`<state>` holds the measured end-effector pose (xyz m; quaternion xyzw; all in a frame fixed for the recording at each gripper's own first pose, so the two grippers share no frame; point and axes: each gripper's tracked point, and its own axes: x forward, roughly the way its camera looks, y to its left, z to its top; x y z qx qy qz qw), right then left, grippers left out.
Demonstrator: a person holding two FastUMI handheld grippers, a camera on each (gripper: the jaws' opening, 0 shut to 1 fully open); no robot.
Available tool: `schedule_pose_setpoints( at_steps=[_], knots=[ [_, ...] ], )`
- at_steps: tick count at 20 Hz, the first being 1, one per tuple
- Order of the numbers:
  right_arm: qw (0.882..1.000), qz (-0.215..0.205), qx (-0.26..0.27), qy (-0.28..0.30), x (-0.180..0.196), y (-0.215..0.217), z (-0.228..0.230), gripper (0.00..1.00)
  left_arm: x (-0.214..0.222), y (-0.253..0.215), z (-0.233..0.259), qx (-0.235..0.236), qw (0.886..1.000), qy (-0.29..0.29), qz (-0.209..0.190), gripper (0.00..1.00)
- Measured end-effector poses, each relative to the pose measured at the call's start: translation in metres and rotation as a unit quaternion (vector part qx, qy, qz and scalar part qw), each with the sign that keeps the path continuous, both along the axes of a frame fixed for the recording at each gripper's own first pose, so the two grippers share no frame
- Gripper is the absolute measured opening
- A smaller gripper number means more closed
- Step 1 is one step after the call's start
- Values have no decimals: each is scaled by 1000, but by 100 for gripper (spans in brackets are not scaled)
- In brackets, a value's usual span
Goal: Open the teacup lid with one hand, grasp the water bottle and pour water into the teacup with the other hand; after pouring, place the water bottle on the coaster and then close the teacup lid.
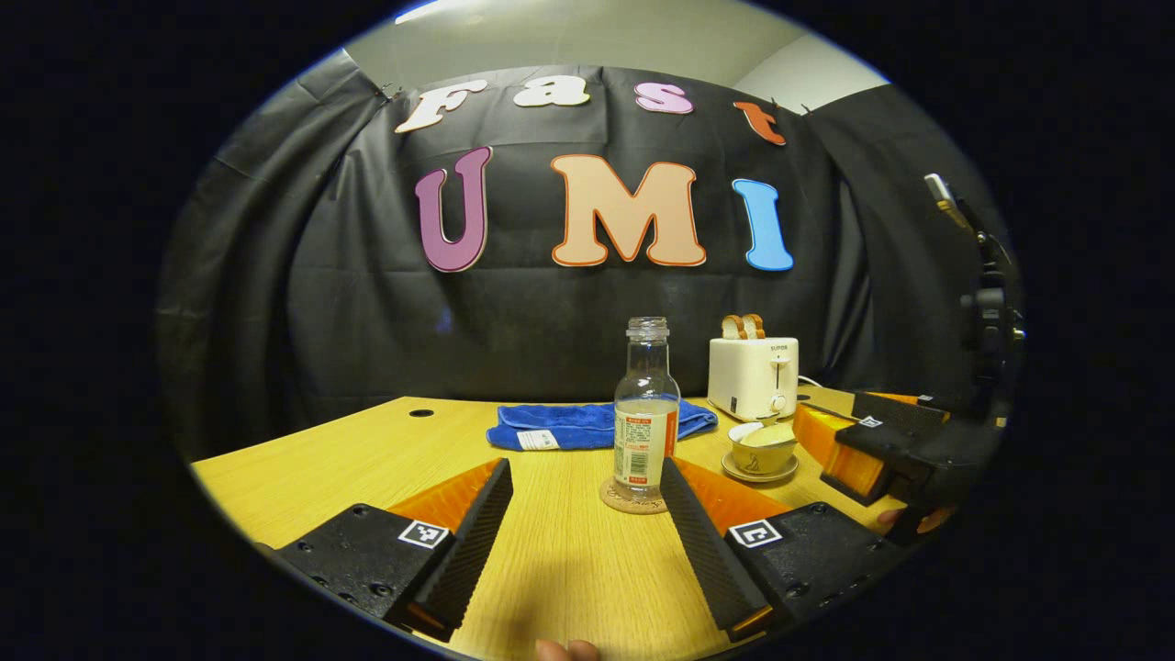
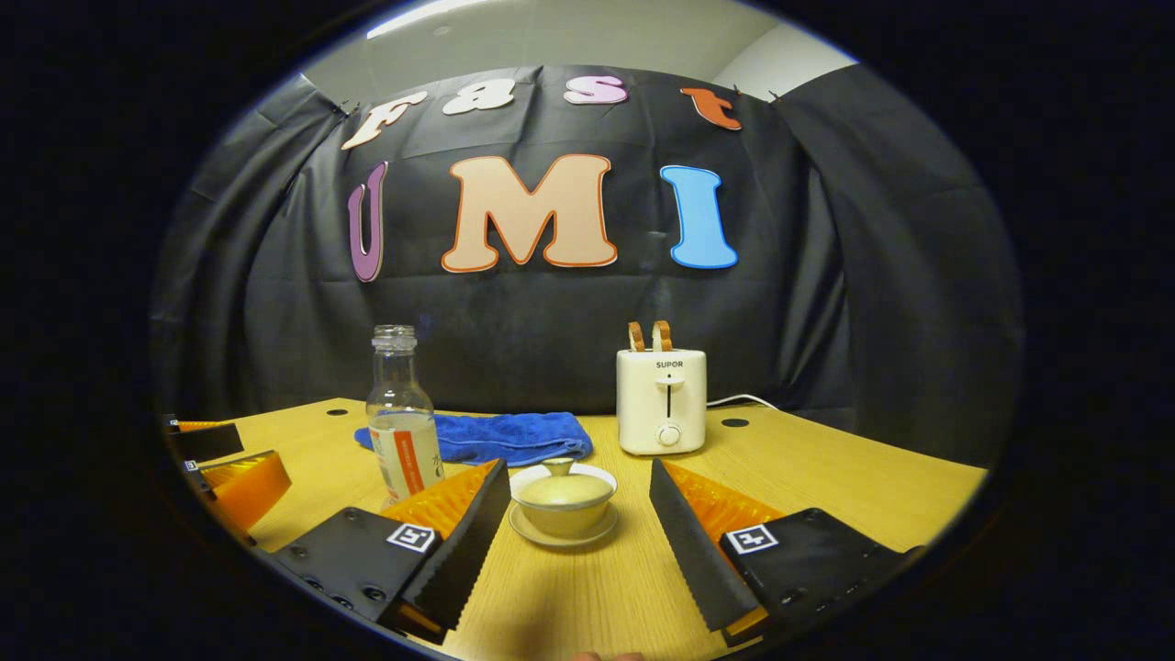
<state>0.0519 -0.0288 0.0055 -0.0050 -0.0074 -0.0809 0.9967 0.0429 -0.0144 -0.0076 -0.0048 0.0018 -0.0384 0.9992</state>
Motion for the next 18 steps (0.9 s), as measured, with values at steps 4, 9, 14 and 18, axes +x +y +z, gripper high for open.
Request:
schedule_pose_setpoints(
  at_steps=[4, 9, 14, 18],
  knots=[
    [1000, 5, 1, 0, -34, 14, 1, 98, -14, -4, 1, 0, 1000, -1, 2, 94],
    [1000, 19, 1, 0, -67, 26, 1, 93, -38, -7, 2, 1, 1000, 0, 15, 94],
    [1000, 23, 1, 2, -78, 29, 1, 100, -48, -12, 2, 1, 1000, 1, 11, 94],
    [1000, 23, 1, 2, -78, 28, 0, 93, -49, -14, 2, 1, 1000, 1, 6, 94]
  ],
)
